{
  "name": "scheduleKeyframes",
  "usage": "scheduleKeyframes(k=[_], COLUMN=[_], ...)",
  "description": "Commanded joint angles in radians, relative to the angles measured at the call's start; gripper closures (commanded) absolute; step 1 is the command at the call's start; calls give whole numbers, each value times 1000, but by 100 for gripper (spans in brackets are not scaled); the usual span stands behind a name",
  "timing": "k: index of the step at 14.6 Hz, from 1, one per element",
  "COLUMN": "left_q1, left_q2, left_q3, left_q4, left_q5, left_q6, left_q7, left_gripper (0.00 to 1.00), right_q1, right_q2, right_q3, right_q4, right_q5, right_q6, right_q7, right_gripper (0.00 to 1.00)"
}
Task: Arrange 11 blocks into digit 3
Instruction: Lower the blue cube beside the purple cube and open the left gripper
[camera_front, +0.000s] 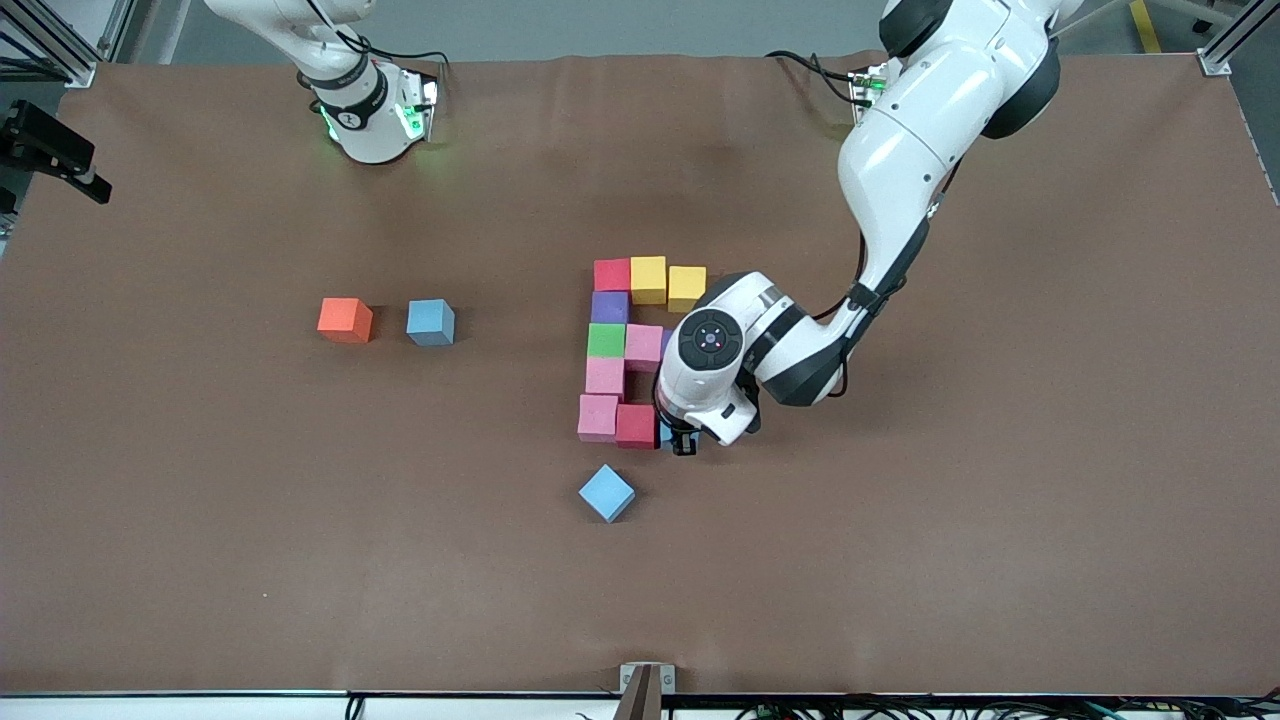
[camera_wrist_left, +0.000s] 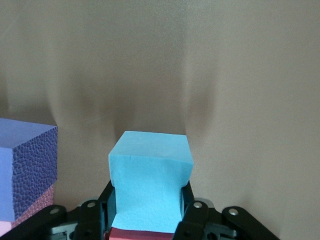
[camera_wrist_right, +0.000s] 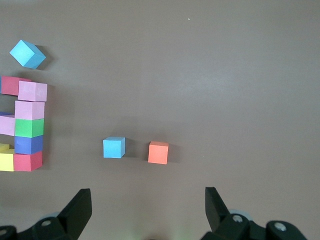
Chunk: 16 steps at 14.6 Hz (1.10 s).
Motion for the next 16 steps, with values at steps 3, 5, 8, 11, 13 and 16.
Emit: scheduleKeyframes(k=[3, 5, 8, 11, 13, 16], left_q1=[-15, -15, -15, -14, -14, -15], left_q2=[-1, -1, -1, -2, -2, -1], left_q3=[9, 11, 11, 11, 11, 12], left_q4=[-2, -2, -2, 1, 1, 1], left_q5=[-29, -29, -29, -29, -29, -29], left_q6=[2, 6, 8, 17, 21, 35], left_q7=[-1, -1, 2, 2, 2, 2], left_gripper=[59, 59, 59, 59, 59, 59], right_q1=[-23, -23, -21, -24, -24, -30], right_q2=[-2, -2, -2, -1, 7, 7], right_q3=[9, 9, 9, 9, 9, 9], right_q4=[-8, -11, -11, -12, -12, -12], right_q5=[16, 11, 8, 8, 5, 4], right_q6=[5, 5, -1, -8, -10, -16], right_q7=[1, 0, 0, 1, 1, 3], right_gripper=[0, 0, 0, 0, 0, 0])
